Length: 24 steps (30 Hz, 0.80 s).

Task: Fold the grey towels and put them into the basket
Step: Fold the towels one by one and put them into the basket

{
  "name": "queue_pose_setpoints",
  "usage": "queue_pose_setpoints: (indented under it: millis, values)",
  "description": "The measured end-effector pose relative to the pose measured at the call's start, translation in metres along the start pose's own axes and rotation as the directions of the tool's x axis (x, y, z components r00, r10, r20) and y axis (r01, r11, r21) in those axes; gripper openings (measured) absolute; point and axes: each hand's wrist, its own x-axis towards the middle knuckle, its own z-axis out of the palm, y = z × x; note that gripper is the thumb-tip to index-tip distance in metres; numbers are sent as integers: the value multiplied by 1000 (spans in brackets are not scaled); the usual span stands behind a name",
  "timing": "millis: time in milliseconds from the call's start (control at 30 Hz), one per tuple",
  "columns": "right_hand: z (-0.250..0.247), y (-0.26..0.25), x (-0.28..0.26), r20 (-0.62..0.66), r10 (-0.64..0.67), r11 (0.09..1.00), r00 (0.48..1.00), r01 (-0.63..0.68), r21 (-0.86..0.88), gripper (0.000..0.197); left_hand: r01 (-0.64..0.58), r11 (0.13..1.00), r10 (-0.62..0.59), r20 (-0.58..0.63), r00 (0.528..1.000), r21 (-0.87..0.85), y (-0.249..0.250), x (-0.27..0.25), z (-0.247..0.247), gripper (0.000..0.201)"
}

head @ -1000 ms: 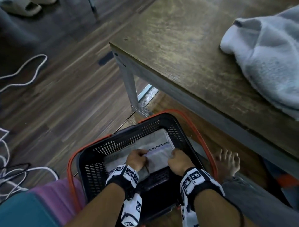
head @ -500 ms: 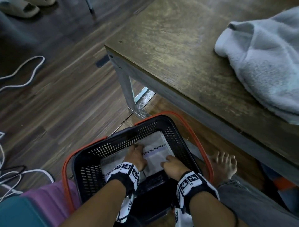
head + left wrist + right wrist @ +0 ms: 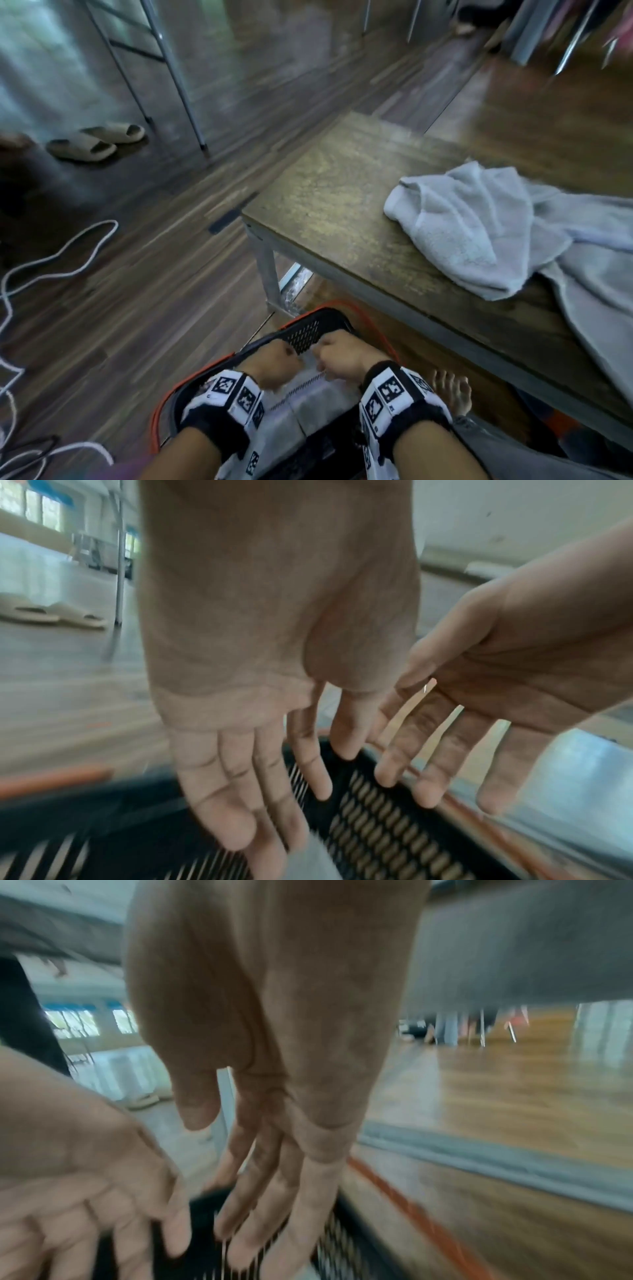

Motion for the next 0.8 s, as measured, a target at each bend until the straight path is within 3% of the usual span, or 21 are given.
queue_pose_setpoints:
  millis: [133,233,300,367,467,533,700,800]
  values:
    - [-47,-50,-78,-134,-149,987,980,140,-75,34,-109,994,108,-91,990,-10,48,-54,-46,17]
    - [-105,-71,-156,-255,-273,960,927,249,-125,31,-314,948,316,-258,913,48,111,-92,-68,23]
    - [-147,-76,-215,-388,-346,938,855,321,-128,30,-438,892,449,-321,834,112,165,-117,-73,23]
    - [-185,-65,-273,-569,-357,925,741,365,-106,29,-568,806,588,-331,738,165,225,-137,-67,23]
    - [-229,-13,-336,-766,-297,922,570,381,-75,30,-710,666,745,-250,618,229,311,-165,-38,27]
    - [-247,41,-360,-849,-188,948,495,317,-26,29,-756,580,811,-132,569,304,362,-178,-8,32]
    - [-247,193,-373,-926,123,953,357,217,210,27,-740,465,781,168,601,487,449,-182,90,27]
    - [-230,260,-363,-915,200,958,350,126,258,25,-694,421,696,282,660,584,471,-164,150,25]
